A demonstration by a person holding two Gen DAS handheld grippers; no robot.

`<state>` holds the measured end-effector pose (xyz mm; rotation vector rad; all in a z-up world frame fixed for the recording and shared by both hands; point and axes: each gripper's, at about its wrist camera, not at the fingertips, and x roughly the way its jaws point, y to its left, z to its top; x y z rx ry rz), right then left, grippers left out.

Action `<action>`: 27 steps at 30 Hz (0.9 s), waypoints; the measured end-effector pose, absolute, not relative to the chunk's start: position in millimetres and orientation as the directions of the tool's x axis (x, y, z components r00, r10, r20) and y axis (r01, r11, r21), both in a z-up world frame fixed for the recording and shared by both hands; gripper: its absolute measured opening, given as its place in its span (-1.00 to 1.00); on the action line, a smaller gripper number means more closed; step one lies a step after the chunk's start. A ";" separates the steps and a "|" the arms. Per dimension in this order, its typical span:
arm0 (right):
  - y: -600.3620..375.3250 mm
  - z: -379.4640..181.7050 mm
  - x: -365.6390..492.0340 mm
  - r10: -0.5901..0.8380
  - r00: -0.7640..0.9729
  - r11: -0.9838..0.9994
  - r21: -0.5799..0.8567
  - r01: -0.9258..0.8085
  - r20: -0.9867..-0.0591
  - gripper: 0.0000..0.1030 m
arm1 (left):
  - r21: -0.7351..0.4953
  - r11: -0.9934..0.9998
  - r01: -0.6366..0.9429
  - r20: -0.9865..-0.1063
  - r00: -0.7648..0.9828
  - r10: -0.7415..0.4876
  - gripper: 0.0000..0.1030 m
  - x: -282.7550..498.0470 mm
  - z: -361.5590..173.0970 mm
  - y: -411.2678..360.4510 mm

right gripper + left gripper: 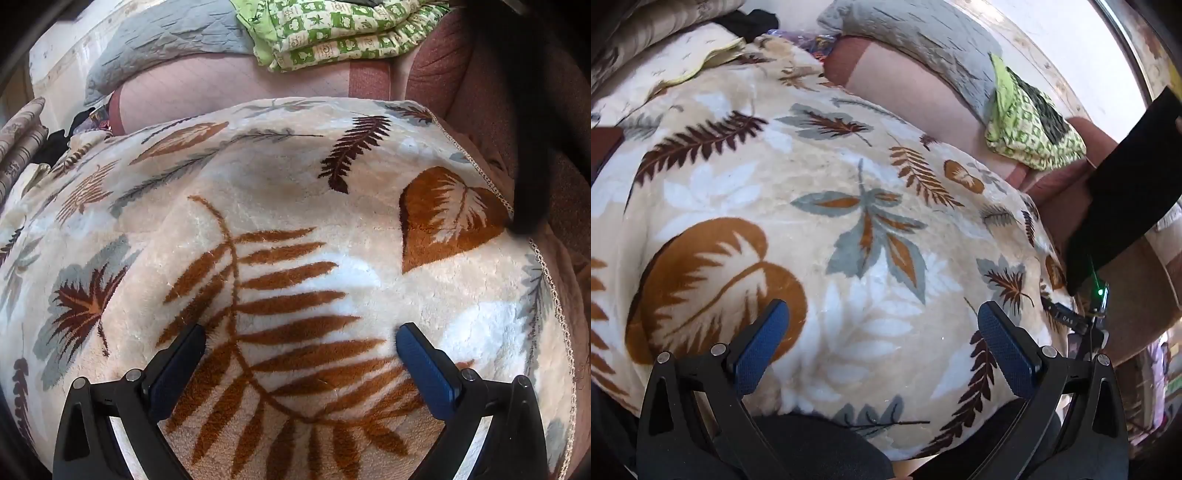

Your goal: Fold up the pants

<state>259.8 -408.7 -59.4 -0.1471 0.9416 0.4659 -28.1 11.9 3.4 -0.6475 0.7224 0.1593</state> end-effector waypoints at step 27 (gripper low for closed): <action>-402.2 -61.5 263.4 0.310 0.501 0.893 0.065 -0.446 -0.808 1.00 | -0.564 0.659 -0.497 -0.661 0.751 0.000 0.99 -66.4 -12.6 36.8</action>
